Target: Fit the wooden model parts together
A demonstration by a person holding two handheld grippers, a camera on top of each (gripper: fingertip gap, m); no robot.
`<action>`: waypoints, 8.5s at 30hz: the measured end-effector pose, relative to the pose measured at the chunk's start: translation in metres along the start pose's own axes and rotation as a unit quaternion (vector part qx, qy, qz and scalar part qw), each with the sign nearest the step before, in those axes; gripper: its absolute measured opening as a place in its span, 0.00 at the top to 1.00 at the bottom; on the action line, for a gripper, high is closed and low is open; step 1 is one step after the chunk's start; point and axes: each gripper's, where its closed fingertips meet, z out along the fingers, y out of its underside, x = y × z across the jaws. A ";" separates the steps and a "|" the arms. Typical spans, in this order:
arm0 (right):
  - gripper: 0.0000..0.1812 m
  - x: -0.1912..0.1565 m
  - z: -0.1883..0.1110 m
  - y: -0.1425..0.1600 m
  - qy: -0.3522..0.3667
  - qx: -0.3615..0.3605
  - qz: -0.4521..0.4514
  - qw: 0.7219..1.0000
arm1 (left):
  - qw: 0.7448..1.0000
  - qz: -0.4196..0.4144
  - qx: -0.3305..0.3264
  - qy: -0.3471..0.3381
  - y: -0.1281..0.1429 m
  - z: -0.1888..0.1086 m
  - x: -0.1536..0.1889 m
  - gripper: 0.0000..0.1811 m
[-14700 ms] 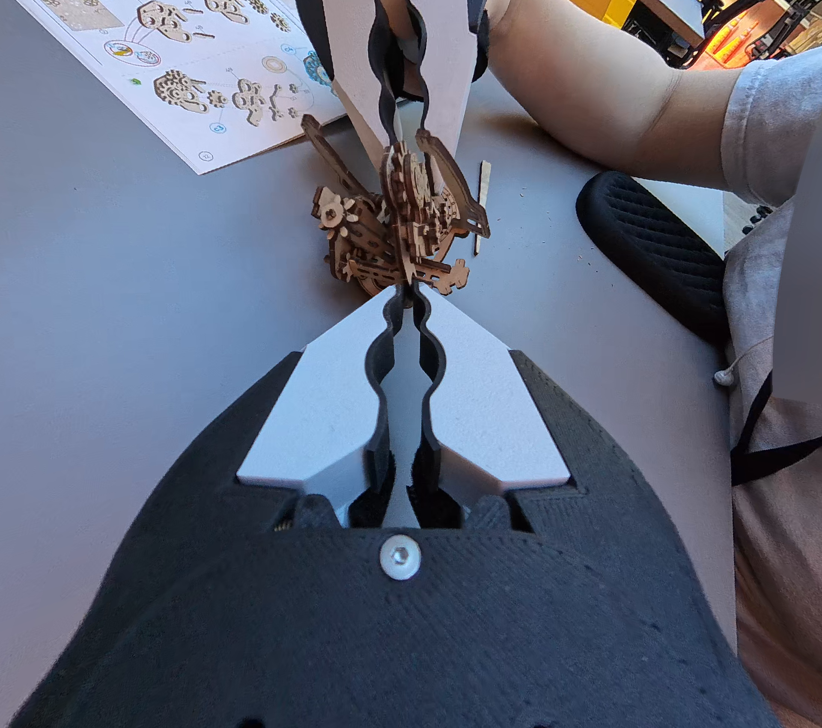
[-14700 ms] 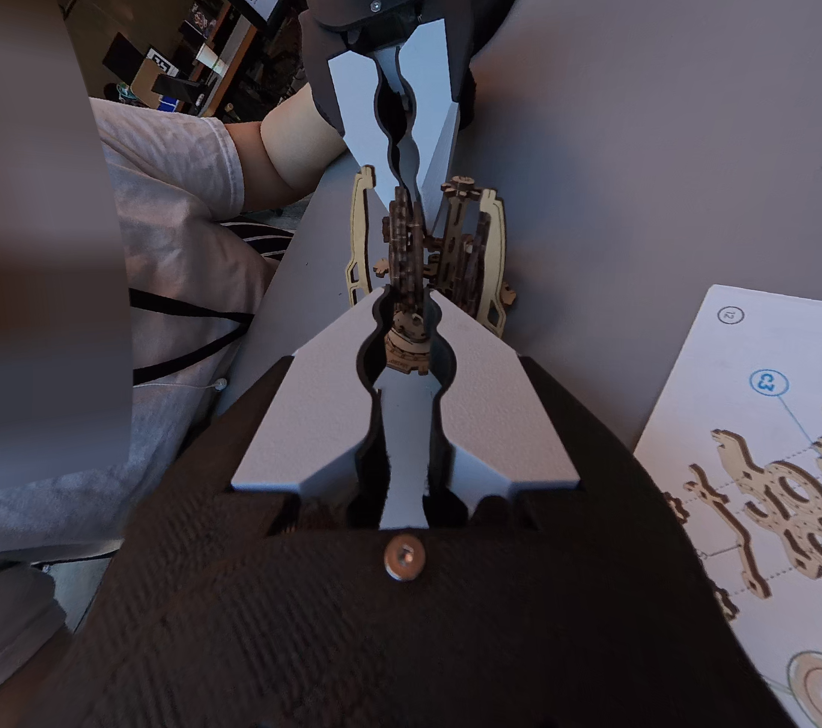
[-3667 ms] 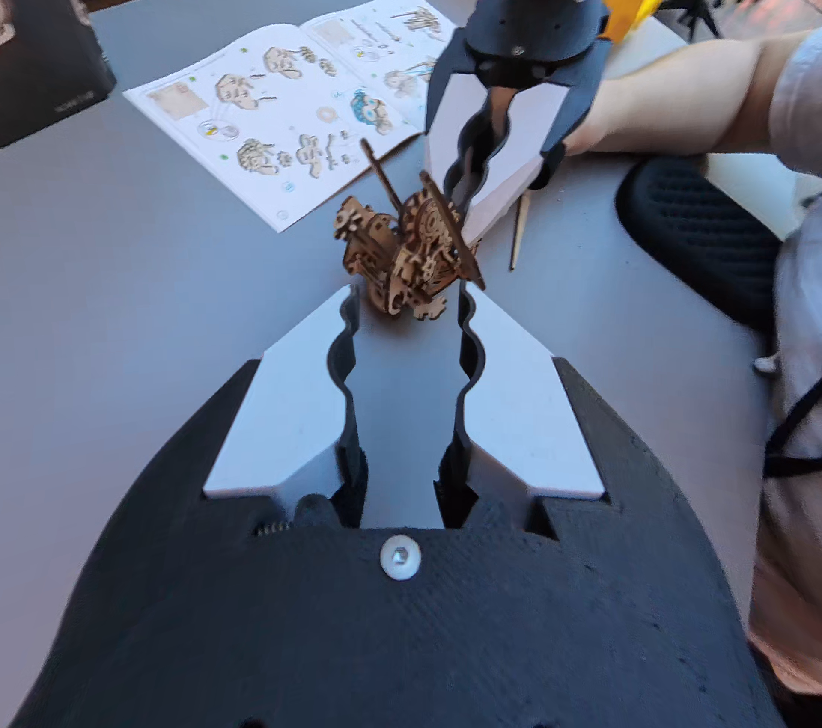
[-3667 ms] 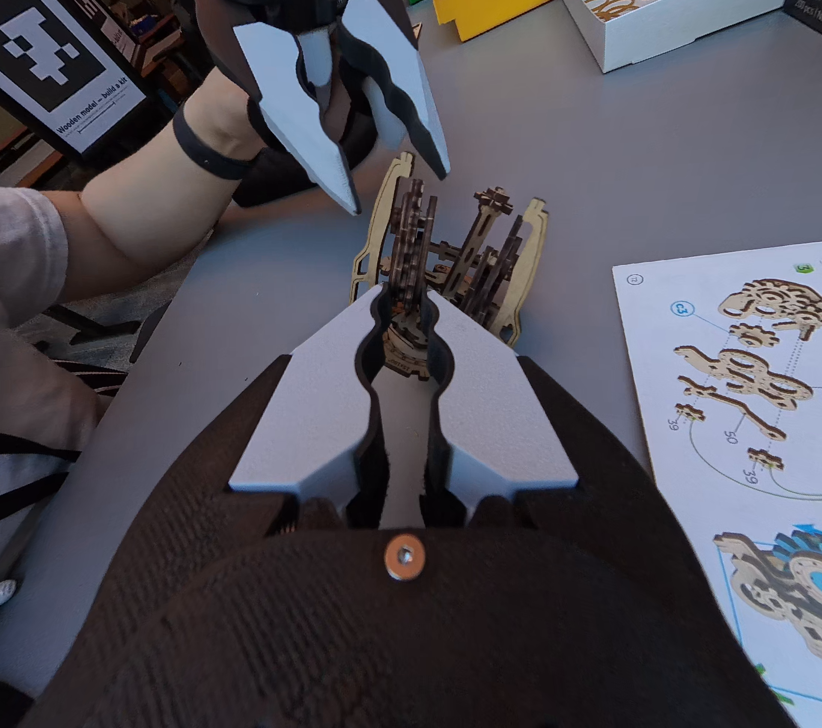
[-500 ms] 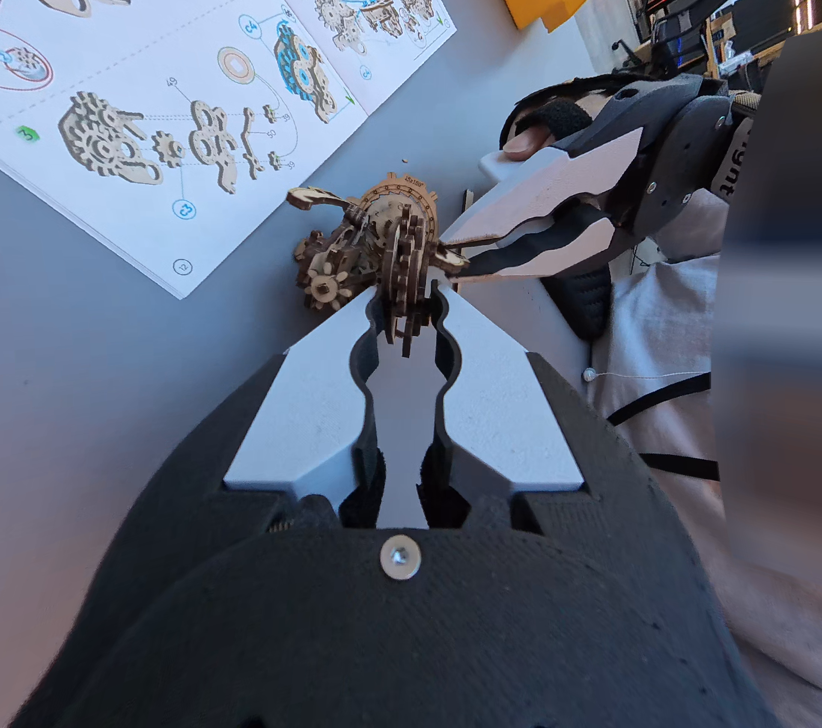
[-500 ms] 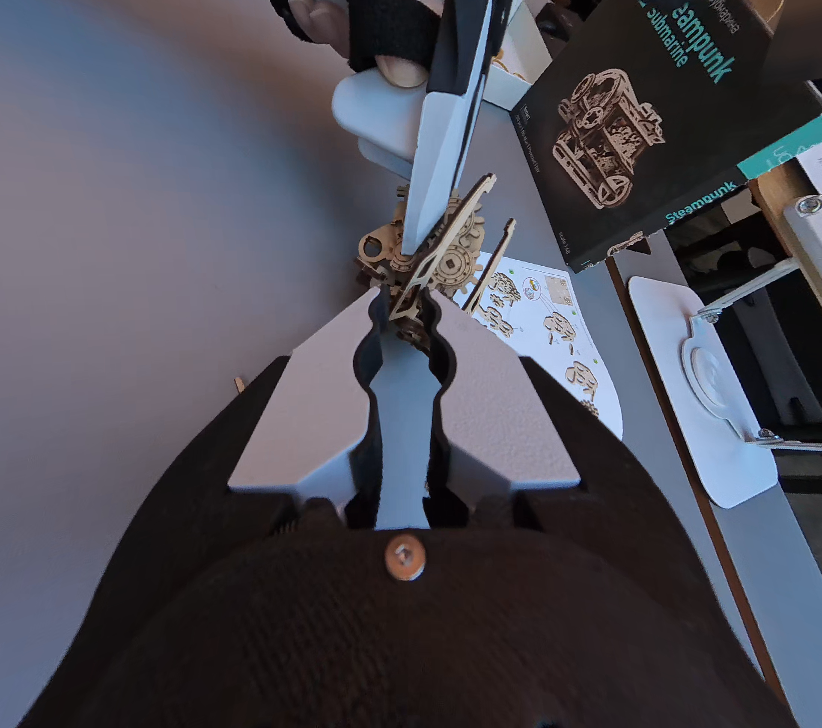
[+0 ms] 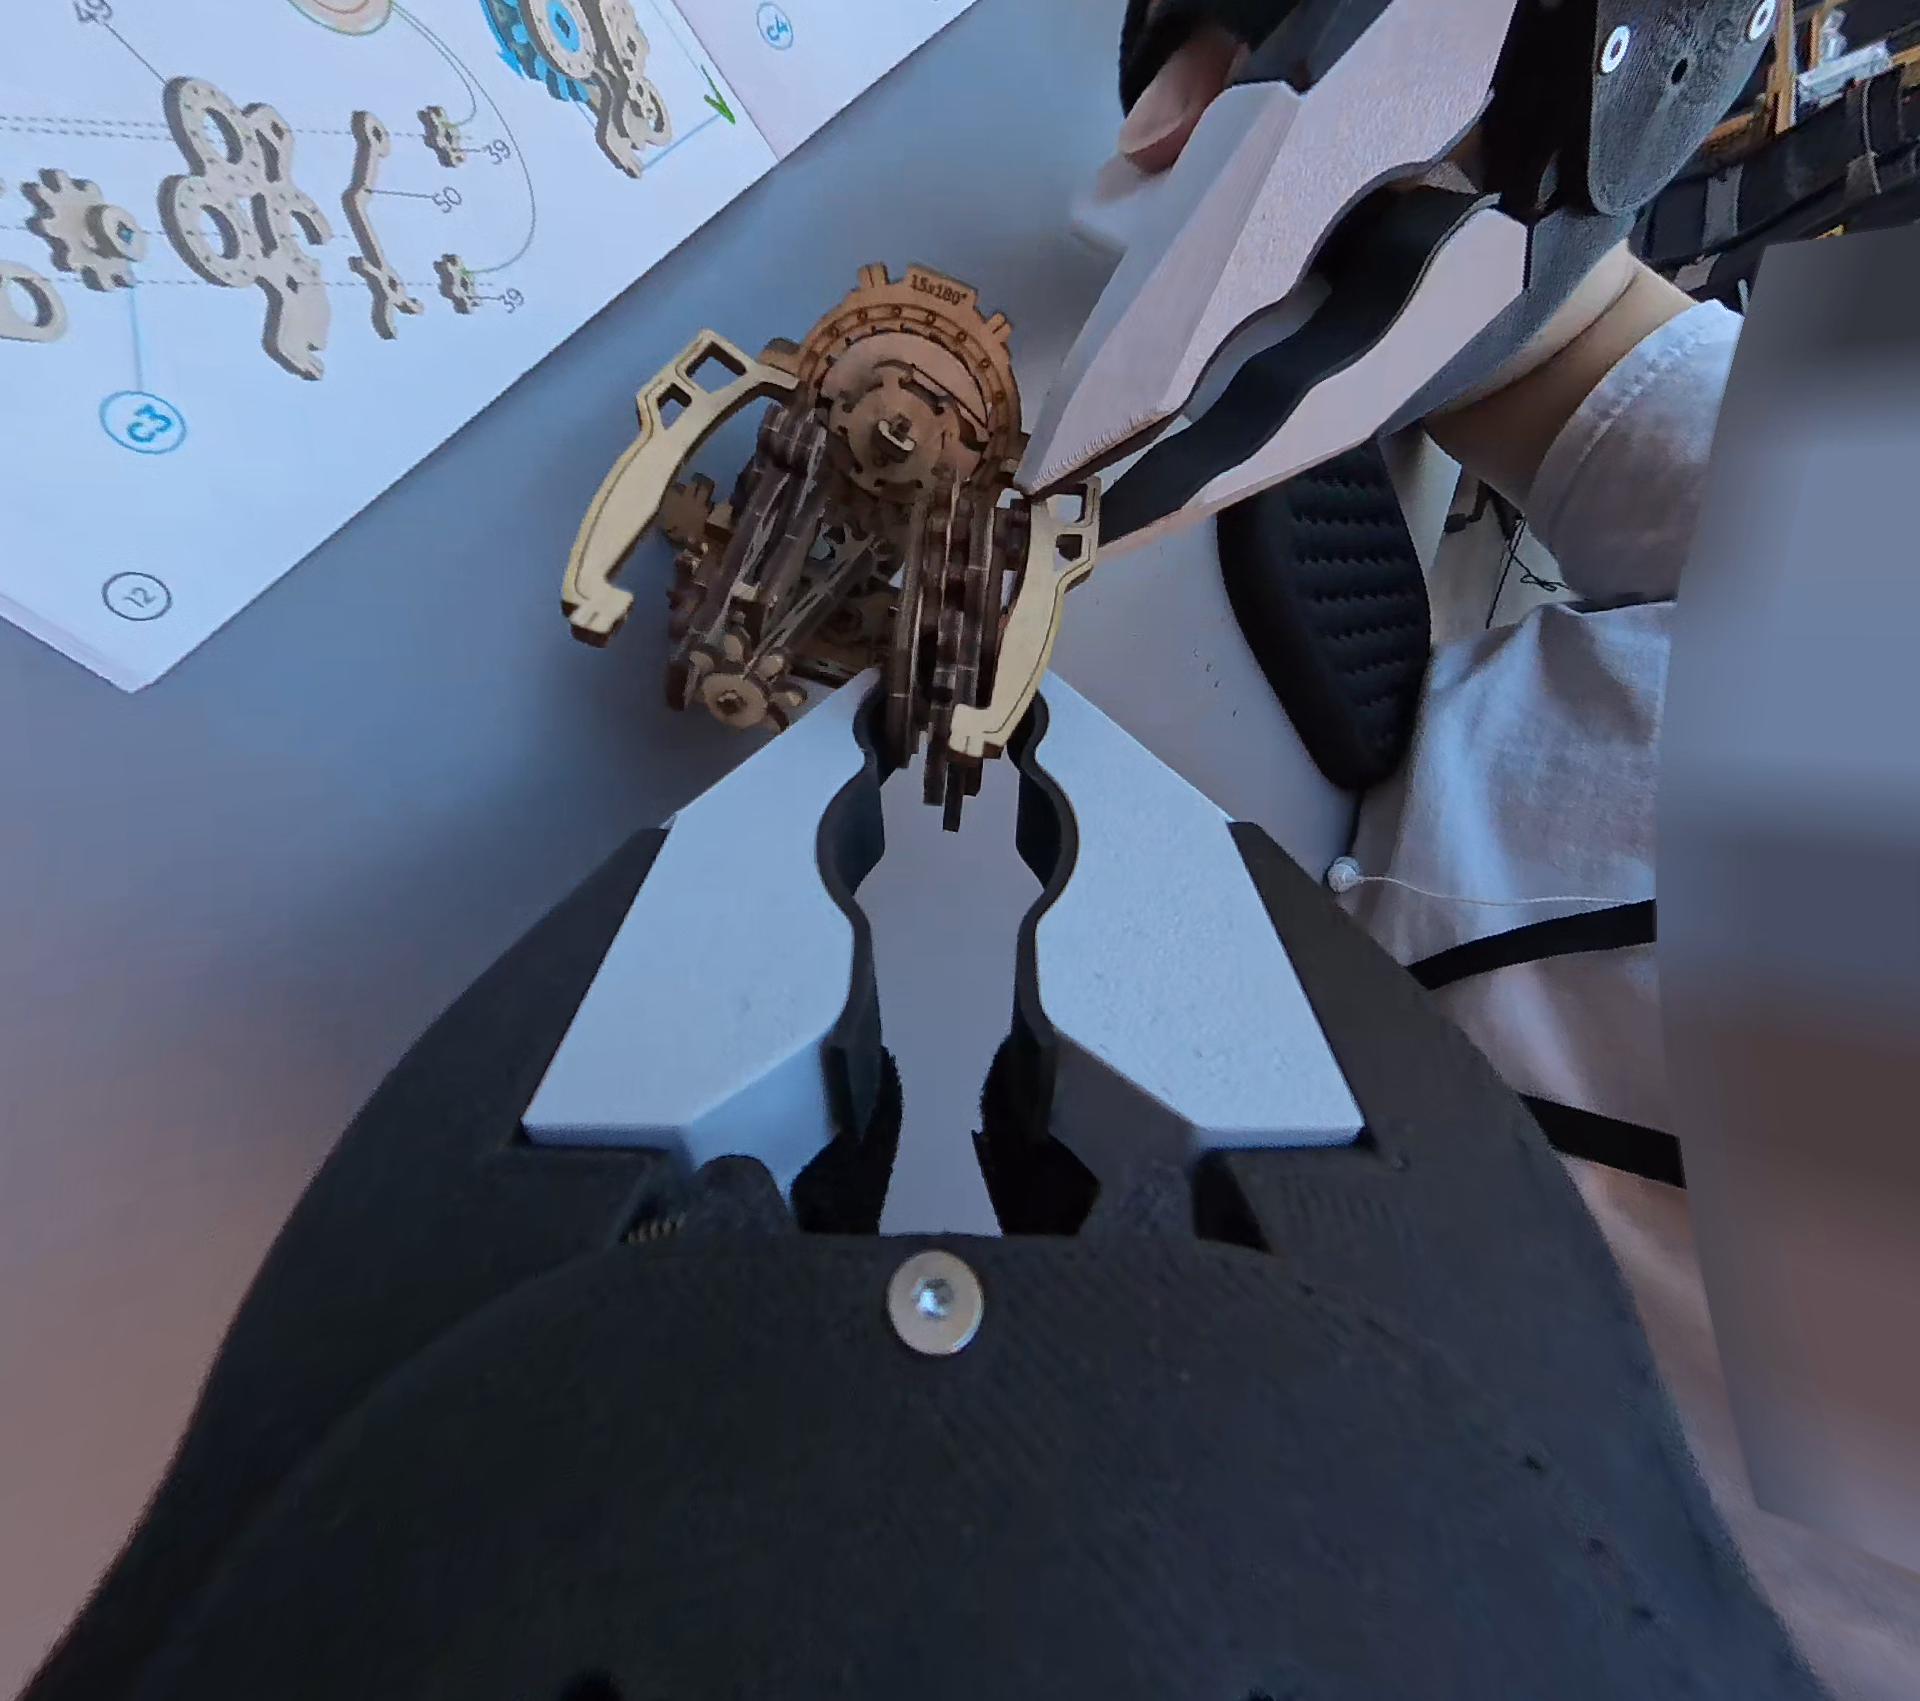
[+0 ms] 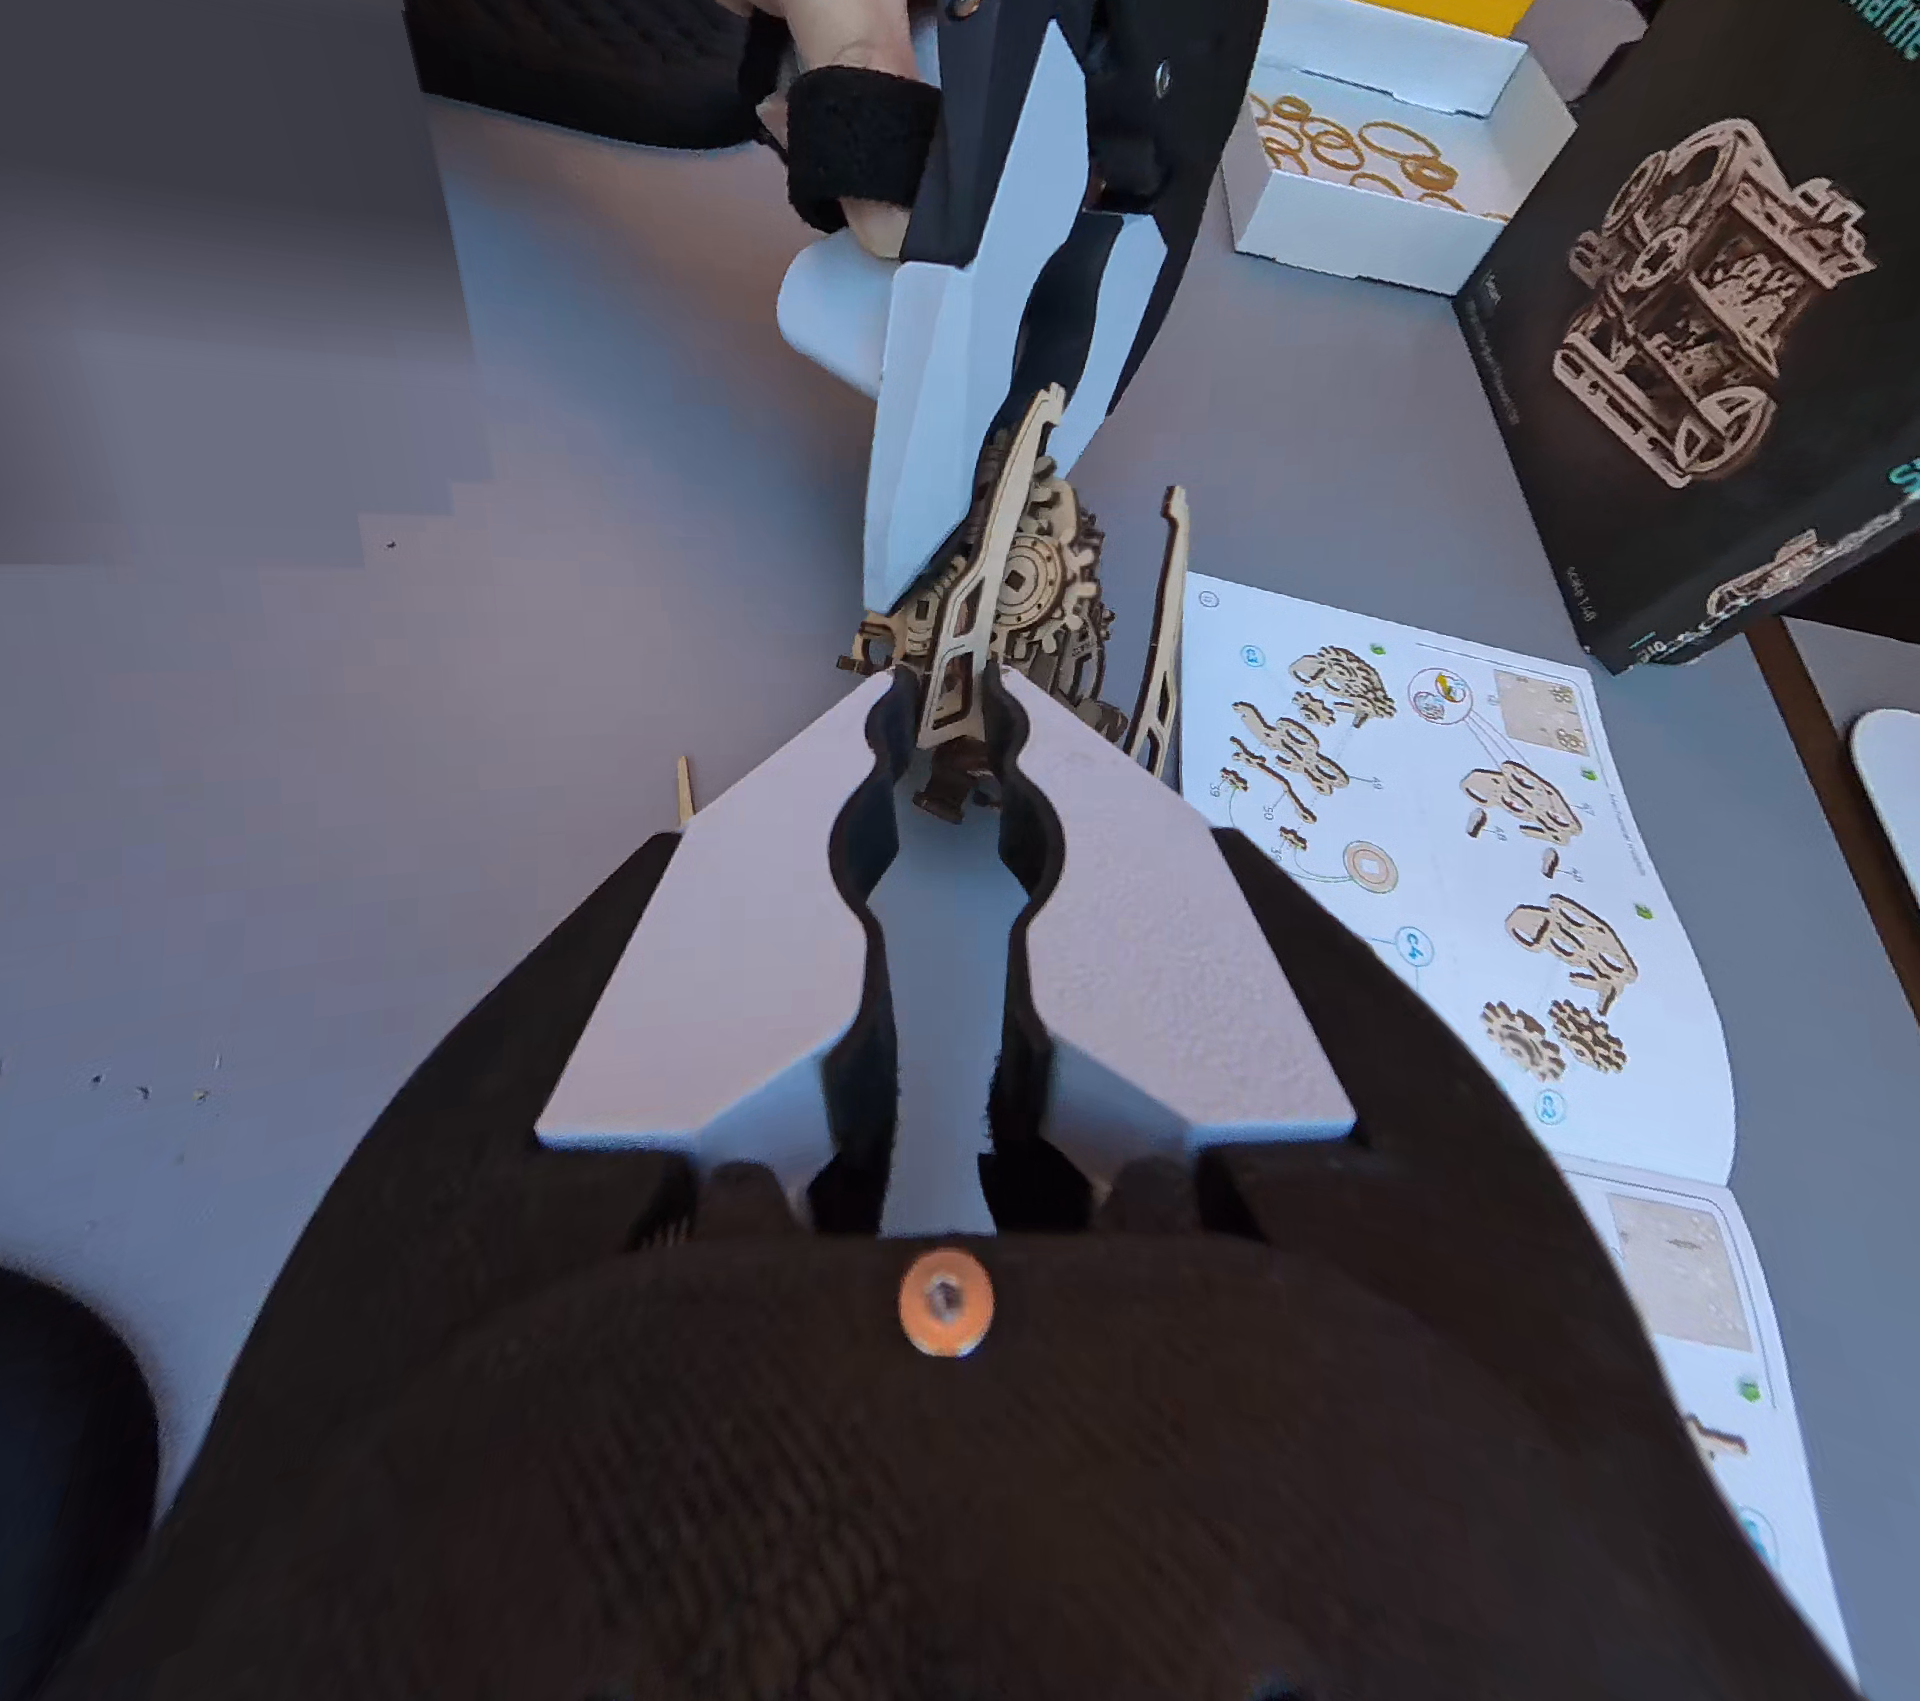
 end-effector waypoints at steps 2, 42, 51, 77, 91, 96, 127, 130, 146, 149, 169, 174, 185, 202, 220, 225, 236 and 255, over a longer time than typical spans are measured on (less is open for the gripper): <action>0.94 0.002 -0.003 0.001 -0.005 0.005 -0.007 1.000 | 1.000 -0.005 0.005 -0.004 -0.002 0.003 0.001 0.90; 0.94 0.017 0.014 -0.003 -0.249 -0.015 0.219 0.943 | 0.998 0.060 0.029 -0.016 -0.002 -0.002 -0.006 0.83; 0.94 0.016 0.014 -0.002 -0.253 -0.007 0.220 0.942 | 0.995 0.059 0.075 0.034 0.014 0.007 -0.004 0.85; 0.75 0.035 -0.005 -0.008 -0.116 0.057 0.159 0.979 | 0.978 0.100 0.176 0.041 -0.010 0.003 -0.011 0.93; 0.74 0.070 -0.131 -0.044 0.202 0.010 0.017 0.979 | 0.977 0.100 0.185 0.034 -0.014 -0.001 -0.014 0.93; 0.74 0.079 -0.163 -0.025 0.289 -0.025 -0.027 0.957 | 0.977 0.100 0.186 0.032 -0.014 0.000 -0.014 0.93; 0.75 0.081 -0.154 0.007 0.208 0.009 0.113 0.972 | 0.977 0.097 0.190 0.030 -0.016 -0.001 -0.016 0.93; 0.74 0.081 -0.152 0.009 0.195 0.019 0.135 0.971 | 0.977 0.097 0.190 0.029 -0.016 -0.001 -0.016 0.93; 0.74 0.077 -0.139 0.012 0.189 0.005 0.135 0.973 | 0.976 0.091 0.194 0.029 -0.016 -0.001 -0.017 0.93; 0.74 0.078 -0.140 0.011 0.193 0.010 0.133 0.972 | 0.976 0.090 0.194 0.029 -0.016 -0.001 -0.017 0.93; 0.88 0.022 -0.030 -0.003 0.196 -0.031 -0.030 0.980 | 0.976 0.078 0.200 0.033 -0.016 -0.002 -0.017 0.93; 0.88 0.022 -0.011 0.004 0.217 -0.056 -0.049 0.973 | 0.976 0.075 0.201 0.033 -0.016 -0.002 -0.017 0.93; 0.97 0.032 -0.002 0.014 0.265 -0.110 -0.081 0.955 | 0.976 0.076 0.202 0.028 -0.017 -0.002 -0.018 0.93; 0.88 0.022 -0.004 0.015 0.195 -0.058 -0.001 0.979 | 0.979 0.090 0.183 -0.009 -0.013 -0.003 -0.015 0.93; 0.89 0.007 0.022 0.013 0.265 -0.162 -0.352 0.883 | 0.977 0.049 0.205 0.016 -0.016 -0.009 -0.022 0.93; 0.94 0.011 0.031 0.021 0.243 -0.227 -0.453 0.827 | 0.978 0.048 0.203 0.008 -0.016 -0.009 -0.024 0.93; 0.98 0.007 0.024 0.020 0.202 -0.240 -0.482 0.818 | 0.983 0.063 0.174 -0.013 -0.011 -0.005 -0.020 0.95; 0.97 -0.050 0.006 -0.005 0.082 -0.090 -0.357 0.926 | 0.993 0.007 0.113 0.037 0.022 0.004 0.024 0.95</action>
